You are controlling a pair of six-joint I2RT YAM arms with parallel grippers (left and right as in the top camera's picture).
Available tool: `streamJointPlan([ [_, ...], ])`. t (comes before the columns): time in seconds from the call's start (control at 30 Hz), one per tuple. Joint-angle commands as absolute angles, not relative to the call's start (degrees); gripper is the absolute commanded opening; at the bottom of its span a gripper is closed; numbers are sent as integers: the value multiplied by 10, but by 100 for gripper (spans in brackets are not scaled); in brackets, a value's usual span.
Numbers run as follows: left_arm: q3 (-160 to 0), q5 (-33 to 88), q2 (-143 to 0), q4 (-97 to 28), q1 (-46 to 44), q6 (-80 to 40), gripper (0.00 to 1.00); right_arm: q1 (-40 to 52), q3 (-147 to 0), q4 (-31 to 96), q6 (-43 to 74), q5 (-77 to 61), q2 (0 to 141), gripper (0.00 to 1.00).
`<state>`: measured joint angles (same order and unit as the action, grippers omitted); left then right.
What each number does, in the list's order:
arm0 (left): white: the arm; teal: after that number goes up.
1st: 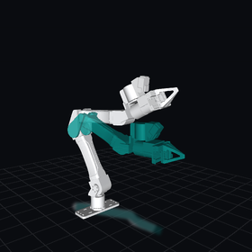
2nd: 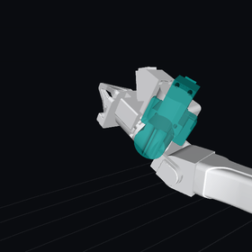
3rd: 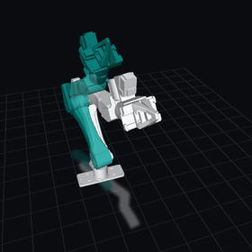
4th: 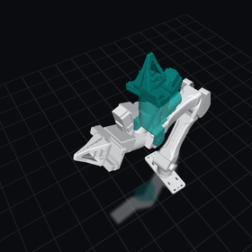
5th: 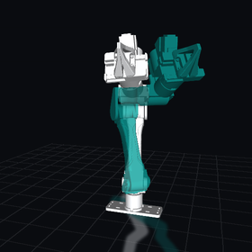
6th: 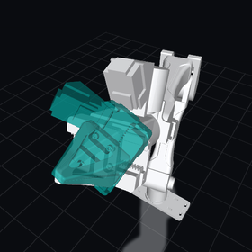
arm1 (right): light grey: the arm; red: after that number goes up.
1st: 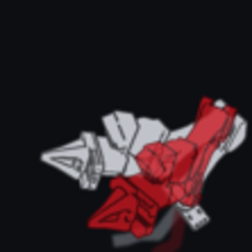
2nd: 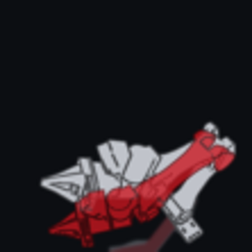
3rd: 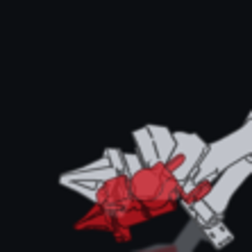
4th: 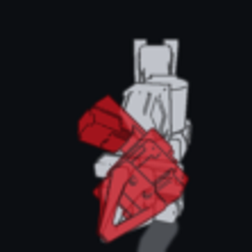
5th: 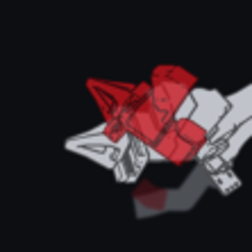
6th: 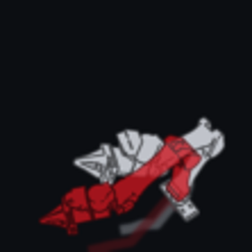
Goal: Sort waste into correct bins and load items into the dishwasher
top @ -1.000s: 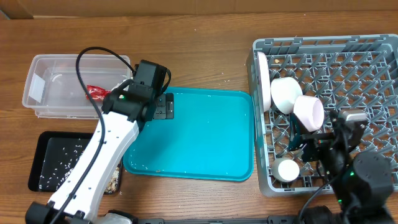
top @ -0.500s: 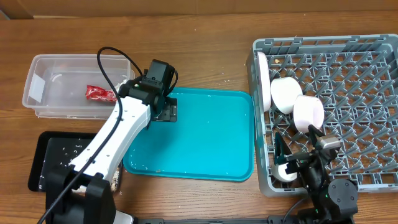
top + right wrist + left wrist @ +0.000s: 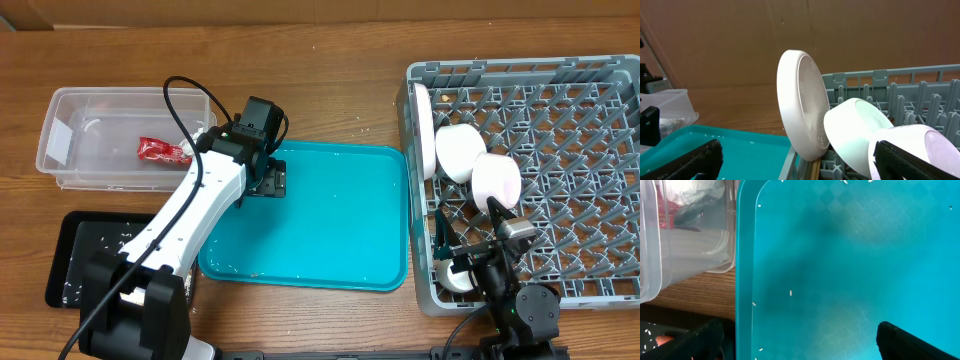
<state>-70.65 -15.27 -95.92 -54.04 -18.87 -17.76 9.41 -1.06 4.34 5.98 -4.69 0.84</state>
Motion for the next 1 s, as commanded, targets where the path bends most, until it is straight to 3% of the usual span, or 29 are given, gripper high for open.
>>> streamJointPlan([
  [0.0, -714, -160, -963, -539, -189, -167, 100, 92, -4, 40, 60, -52, 2, 100],
  [0.67, -714, -159, -960, -539, -188, -167, 100, 92, -4, 41, 60, -52, 2, 100],
  [0.9, -714, -162, -887, -540, -246, -159, 100, 92, -4, 41, 60, -52, 2, 100],
  [0.97, -714, -217, -844, -540, -264, -90, 100, 92, -4, 41, 60, -52, 2, 100],
])
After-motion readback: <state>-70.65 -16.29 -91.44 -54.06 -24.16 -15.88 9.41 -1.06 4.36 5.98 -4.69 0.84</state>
